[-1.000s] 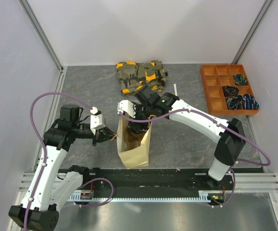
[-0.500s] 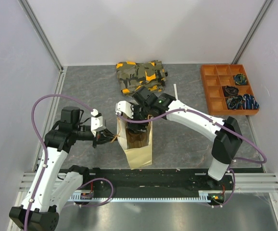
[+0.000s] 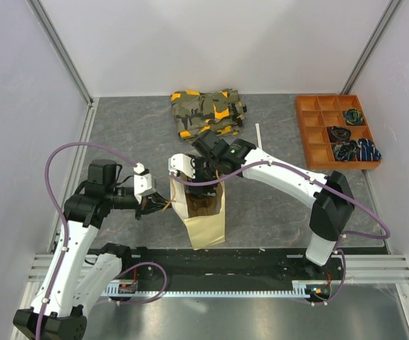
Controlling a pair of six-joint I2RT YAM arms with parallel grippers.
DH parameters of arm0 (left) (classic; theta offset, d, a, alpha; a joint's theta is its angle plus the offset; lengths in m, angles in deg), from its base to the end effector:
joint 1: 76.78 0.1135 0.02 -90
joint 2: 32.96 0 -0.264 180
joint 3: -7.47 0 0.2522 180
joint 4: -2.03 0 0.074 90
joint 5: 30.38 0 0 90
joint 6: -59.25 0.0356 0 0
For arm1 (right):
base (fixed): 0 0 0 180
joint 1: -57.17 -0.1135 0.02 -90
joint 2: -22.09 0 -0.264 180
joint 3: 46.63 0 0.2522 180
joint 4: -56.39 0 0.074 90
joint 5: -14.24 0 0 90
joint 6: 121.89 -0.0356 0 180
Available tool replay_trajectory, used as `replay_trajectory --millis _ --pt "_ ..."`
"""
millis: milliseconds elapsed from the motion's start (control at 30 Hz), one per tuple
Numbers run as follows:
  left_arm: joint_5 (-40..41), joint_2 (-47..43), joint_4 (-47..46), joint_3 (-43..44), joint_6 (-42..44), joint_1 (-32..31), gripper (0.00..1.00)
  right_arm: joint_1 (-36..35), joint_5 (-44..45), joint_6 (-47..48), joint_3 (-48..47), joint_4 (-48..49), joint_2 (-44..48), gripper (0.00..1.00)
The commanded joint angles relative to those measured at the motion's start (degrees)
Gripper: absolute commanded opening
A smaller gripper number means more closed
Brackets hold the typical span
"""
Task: Pack the takeout coffee
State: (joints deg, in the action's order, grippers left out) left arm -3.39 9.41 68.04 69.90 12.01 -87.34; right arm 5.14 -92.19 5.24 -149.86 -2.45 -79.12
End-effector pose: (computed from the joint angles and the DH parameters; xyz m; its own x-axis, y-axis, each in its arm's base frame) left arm 0.1166 -0.0540 0.3131 -0.0488 0.3225 -0.9453 0.9879 0.1548 0.0018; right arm 0.2274 0.3078 0.2908 0.1034 -0.8086 -0.5792 -0.9896 -0.0251 -0.1416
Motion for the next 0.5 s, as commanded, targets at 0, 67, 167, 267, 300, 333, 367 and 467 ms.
replay_trajectory --millis 0,67,167,267,300,333,367,467 --pt "0.78 0.34 1.89 1.52 1.36 0.2 0.02 -0.7 0.16 2.77 1.14 -4.39 -0.83 0.32" --pt "1.04 0.52 2.07 1.87 1.27 0.2 0.02 -0.96 0.69 3.48 1.14 -5.02 -0.13 0.32" --pt "1.48 0.52 2.16 2.57 0.31 0.2 0.02 -1.06 1.31 4.53 0.88 -6.25 0.48 0.31" --pt "2.62 -0.18 1.89 3.45 -1.79 0.2 0.02 -1.06 1.57 5.76 1.05 -6.77 0.84 0.31" --pt "2.8 -1.4 1.72 3.63 -2.5 0.2 0.02 -1.06 1.66 6.29 1.14 -6.78 0.75 0.31" --pt "3.41 -2.11 1.45 3.89 -3.21 0.2 0.02 -1.06 1.92 6.55 1.14 -6.78 0.84 0.3" --pt "3.76 -2.9 1.28 3.98 -4.17 0.2 0.02 -1.06 2.27 6.64 1.05 -6.86 0.49 0.3" --pt "4.46 -6.85 1.1 3.55 -3.92 0.28 0.02 -1.14 2.62 6.91 0.27 -7.21 -0.3 0.29"
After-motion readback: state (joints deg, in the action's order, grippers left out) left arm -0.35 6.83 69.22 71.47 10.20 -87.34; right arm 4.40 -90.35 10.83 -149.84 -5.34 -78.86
